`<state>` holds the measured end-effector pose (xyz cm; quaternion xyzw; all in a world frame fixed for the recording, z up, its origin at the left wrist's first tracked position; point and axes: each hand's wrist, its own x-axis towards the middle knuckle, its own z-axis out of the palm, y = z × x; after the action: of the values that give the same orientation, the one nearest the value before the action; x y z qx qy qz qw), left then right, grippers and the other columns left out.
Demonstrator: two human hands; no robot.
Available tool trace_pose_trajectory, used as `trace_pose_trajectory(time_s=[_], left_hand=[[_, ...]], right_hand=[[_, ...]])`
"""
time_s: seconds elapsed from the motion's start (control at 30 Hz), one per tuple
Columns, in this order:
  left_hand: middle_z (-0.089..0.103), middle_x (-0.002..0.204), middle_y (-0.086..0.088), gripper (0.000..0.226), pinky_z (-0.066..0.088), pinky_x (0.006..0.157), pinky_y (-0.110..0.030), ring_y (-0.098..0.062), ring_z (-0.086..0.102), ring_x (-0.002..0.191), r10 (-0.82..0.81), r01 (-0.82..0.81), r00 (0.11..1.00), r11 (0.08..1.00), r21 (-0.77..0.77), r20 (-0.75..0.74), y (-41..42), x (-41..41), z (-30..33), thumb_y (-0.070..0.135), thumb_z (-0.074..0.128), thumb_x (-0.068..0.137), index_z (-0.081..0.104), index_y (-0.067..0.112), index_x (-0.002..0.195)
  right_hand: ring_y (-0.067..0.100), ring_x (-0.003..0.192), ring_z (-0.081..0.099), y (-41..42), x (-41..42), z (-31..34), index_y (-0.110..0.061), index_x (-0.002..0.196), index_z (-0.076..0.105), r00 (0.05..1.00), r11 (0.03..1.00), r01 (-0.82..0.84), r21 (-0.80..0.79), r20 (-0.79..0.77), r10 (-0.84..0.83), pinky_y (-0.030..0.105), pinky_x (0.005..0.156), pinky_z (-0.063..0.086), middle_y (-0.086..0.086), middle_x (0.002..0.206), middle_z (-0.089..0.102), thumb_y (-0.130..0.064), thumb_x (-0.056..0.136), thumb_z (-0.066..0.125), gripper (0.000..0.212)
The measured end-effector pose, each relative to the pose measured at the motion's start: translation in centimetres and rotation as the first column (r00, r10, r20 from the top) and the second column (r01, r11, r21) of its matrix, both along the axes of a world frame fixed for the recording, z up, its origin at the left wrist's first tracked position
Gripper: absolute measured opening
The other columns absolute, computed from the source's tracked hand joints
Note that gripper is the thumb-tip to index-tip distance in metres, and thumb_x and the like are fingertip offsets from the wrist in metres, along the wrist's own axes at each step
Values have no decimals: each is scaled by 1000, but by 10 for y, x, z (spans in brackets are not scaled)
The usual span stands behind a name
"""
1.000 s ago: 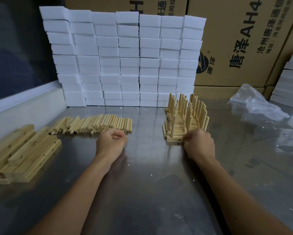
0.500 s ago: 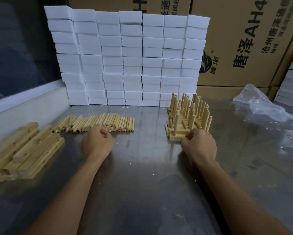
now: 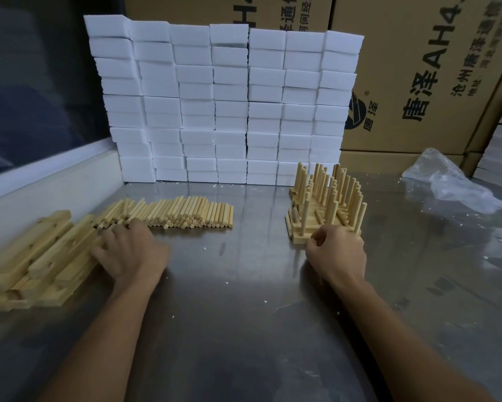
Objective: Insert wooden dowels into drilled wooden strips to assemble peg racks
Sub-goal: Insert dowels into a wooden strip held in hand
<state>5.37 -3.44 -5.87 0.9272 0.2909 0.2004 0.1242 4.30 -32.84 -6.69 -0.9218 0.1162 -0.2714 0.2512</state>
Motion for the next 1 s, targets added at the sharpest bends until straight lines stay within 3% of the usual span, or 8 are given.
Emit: trace_pose_trajectory(time_s=[0.07,0.13,0.2,0.3,0.43,0.63,0.77,1.0], left_hand=[[61,119,-20,32,44,83,-43,-40,54,113,-109,110,994,993,-40,28,-5,1,0,9,62,82,61,7,114],[64,115,-17,28,44,76,-40,-38,58,107,-191,192,981,980,-45,31,-12,1,-1,6,58,85,61,10,113],[65,113,-14,26,42,85,-41,-36,58,107,-188,187,982,982,27,26,-15,1,-1,6,60,84,64,14,109],[57,124,-15,28,30,98,-46,-34,46,120,-45,43,999,987,152,4,-10,0,2,18,66,81,64,19,109],[41,142,-21,39,26,107,-54,-39,35,131,22,-20,993,1000,17,-120,-4,-2,1,28,65,86,59,13,121],[47,129,-28,29,43,86,-46,-45,50,115,-96,95,995,995,-29,-5,-4,1,-2,6,57,90,59,5,119],[60,113,-26,20,37,69,-40,-45,58,102,-152,156,986,985,-78,65,-5,4,-2,2,60,86,61,5,106],[68,111,-7,28,38,77,-31,-29,61,100,-219,347,888,896,-276,405,-18,13,-2,-2,61,88,66,13,110]], right_hand=[[17,67,52,2,1,-1,-18,85,71,1000,1000,-15,-8,-21,15,28,60,40,-2,77,65,-21,84,60,11],[19,72,59,4,1,-1,-19,87,70,998,999,-38,-7,-45,37,29,60,42,-2,79,67,-22,85,60,11],[18,72,60,4,1,-2,-20,87,70,998,999,-50,-5,-48,50,28,58,40,-3,78,67,-23,86,61,10],[19,76,62,5,1,-1,-20,89,70,996,998,-64,-3,-54,64,31,64,48,-3,81,68,-24,87,61,10],[21,78,63,7,1,-1,-21,90,71,996,997,-82,2,-43,82,33,68,52,-2,84,70,-25,87,62,11],[22,78,63,10,0,-1,-21,88,71,995,995,-99,2,-35,99,32,66,51,-2,82,70,-25,86,61,11],[20,78,63,14,1,-1,-22,89,71,991,991,-130,10,-39,131,35,70,55,-4,84,70,-25,86,62,10],[18,76,64,19,1,-1,-22,90,71,982,982,-189,26,-14,190,40,71,58,-5,81,70,-26,86,62,11]])
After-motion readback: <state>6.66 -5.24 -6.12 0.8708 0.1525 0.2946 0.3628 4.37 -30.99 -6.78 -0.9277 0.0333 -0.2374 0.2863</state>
